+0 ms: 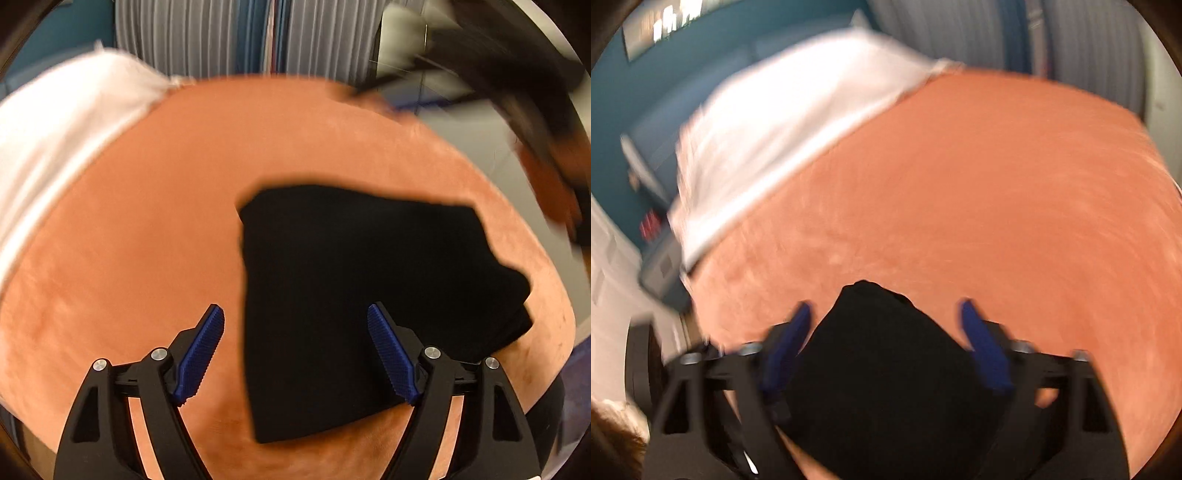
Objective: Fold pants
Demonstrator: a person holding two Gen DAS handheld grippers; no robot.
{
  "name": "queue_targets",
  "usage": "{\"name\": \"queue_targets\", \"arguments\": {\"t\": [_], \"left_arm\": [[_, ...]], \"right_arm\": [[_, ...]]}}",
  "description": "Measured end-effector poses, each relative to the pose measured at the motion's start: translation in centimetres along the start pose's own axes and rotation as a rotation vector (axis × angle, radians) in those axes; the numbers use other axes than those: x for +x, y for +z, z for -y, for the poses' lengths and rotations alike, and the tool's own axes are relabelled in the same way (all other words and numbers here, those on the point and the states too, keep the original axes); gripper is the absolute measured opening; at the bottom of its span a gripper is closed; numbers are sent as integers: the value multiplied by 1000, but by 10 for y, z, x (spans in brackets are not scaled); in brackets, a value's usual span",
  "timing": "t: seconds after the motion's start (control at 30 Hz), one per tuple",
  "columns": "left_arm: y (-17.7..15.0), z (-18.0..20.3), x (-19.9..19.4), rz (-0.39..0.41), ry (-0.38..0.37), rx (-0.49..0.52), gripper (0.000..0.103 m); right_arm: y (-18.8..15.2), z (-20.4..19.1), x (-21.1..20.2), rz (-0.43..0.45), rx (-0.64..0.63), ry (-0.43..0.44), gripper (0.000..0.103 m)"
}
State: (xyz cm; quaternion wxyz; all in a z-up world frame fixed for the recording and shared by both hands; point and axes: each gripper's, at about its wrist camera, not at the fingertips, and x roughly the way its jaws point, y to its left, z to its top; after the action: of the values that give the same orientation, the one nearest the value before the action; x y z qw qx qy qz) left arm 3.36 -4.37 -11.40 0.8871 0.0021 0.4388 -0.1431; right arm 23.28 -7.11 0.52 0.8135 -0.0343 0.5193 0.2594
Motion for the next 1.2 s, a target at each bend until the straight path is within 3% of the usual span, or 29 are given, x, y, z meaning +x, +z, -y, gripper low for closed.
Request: {"name": "queue_targets", "arguments": {"t": [0.07,0.2,0.27,0.33,0.4,0.43,0.47,0.5,0.57,0.67,0.7,0.77,0.8,0.83,0.87,0.93,1.0,1.03,1.07,1.2], "left_arm": [[-8,-2,15,-41,-27,-38,76],[-18,2,24,-24,3,-17,78],[-20,1,26,-21,-3,-10,79],[-21,-4,29,-25,-24,-18,82],[-21,-14,36,-52,-80,-61,83],[-23,-23,39,-68,-119,-101,85],[-24,-29,43,-77,-149,-137,85],[-24,-29,42,-71,-148,-129,85],[-23,-26,41,-60,-129,-101,85],[-23,-26,42,-49,-120,-98,86],[-23,-25,43,-48,-123,-102,87],[-24,-23,45,-48,-127,-104,87],[-23,-23,46,-48,-129,-106,87],[-23,-22,46,-47,-131,-106,87],[-22,-22,46,-46,-131,-105,87],[-21,-23,47,-43,-130,-105,87],[-28,-27,40,-38,-130,-106,87],[-28,-27,41,-39,-129,-106,87],[-34,-28,43,-40,-126,-105,88],[-34,-24,43,-39,-121,-105,88]], "right_arm": [[16,-14,47,-139,-65,-12,56],[2,-44,99,-316,-232,-79,55],[-12,-57,111,-371,-309,-105,23],[-14,-58,110,-353,-325,-117,15],[-6,-29,105,-321,-181,-57,14],[-4,-5,102,-276,-82,-62,10],[-3,7,99,-247,-54,-122,12],[-4,20,95,-239,-10,-141,14],[-6,30,79,-203,74,-65,14],[-5,-3,71,-223,-40,-20,29],[-7,-15,75,-255,-85,-24,44],[-18,-26,90,-347,-131,-43,46],[-24,-28,95,-360,-139,-53,44],[-27,-31,98,-366,-150,-61,25],[-29,-31,102,-369,-150,-64,15],[-25,-23,96,-325,-117,-92,11],[-13,9,83,-232,27,-59,7],[-11,17,73,-179,47,-87,0],[-12,19,70,-164,47,-114,0],[-19,9,53,-164,56,-62,9]]}}
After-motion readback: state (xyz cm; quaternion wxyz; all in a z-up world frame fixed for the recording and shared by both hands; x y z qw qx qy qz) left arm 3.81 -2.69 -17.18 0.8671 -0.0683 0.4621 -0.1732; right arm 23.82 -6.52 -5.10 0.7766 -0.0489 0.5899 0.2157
